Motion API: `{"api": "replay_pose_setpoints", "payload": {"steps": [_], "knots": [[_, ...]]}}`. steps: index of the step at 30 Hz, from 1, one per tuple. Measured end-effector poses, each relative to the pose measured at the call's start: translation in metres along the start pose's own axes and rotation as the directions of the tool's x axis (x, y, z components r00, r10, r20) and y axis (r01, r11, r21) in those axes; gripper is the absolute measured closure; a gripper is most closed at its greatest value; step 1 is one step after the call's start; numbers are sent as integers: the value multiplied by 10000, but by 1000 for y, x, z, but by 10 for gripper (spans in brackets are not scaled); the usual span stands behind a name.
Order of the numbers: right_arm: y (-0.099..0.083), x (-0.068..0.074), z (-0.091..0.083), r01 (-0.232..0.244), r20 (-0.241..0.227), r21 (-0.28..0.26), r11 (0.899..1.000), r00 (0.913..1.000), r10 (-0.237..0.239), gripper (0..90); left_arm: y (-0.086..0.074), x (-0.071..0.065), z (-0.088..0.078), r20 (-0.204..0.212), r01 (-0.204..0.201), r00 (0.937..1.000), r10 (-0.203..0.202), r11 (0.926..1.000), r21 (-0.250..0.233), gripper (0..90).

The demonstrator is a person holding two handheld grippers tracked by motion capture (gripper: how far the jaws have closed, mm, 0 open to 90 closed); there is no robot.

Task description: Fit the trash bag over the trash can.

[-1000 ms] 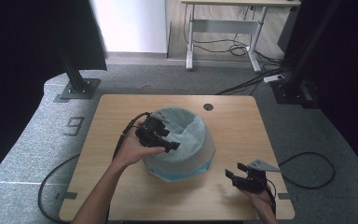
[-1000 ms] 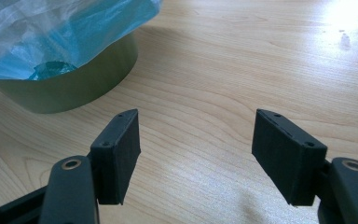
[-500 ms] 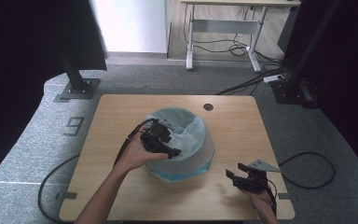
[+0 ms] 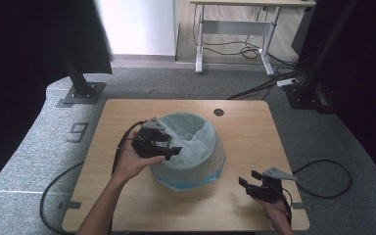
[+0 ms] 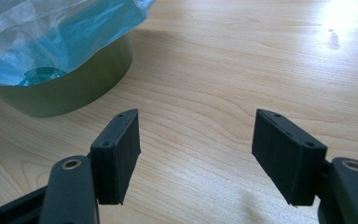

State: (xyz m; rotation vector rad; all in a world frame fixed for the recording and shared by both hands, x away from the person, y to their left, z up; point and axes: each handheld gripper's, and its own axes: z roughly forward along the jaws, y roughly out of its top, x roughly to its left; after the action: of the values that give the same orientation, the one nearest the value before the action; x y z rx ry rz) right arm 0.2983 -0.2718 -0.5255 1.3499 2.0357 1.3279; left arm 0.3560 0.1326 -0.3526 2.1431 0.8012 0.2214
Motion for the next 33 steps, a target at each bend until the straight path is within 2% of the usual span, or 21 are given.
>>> {"api": "replay_pose_setpoints", "payload": {"steps": [5,11,17,18,20,23,30,33], "knots": [[0,0,0,-12,18,-8,10000,10000,12,315,-9,3,-12,-226,172,9996,-185,9982,-583,334],[-1,-2,0,-79,43,2,10000,10000,79,315,-23,6,-23,-368,306,9988,-338,9959,-852,334],[-3,-2,0,-149,43,52,9999,9999,149,315,-39,9,-30,-386,396,9983,-433,9950,-915,331],[-3,-3,-1,-152,45,57,9999,9999,151,315,-44,10,-33,-260,400,9987,-431,9930,-1107,335],[-3,-3,-1,-167,48,49,9998,9998,167,315,-47,10,-36,-132,444,9988,-463,9919,-1194,333],[-4,-3,-2,-206,49,46,9998,9998,206,315,-52,9,-44,-412,407,9980,-471,9887,-1441,333],[-4,-2,-3,-206,69,43,9998,9998,206,315,-69,12,-55,-570,516,9965,-610,9868,-1534,331],[-5,-3,-3,-224,83,64,9997,9997,224,315,-80,14,-57,-552,633,9959,-715,9883,-1390,326]]}}
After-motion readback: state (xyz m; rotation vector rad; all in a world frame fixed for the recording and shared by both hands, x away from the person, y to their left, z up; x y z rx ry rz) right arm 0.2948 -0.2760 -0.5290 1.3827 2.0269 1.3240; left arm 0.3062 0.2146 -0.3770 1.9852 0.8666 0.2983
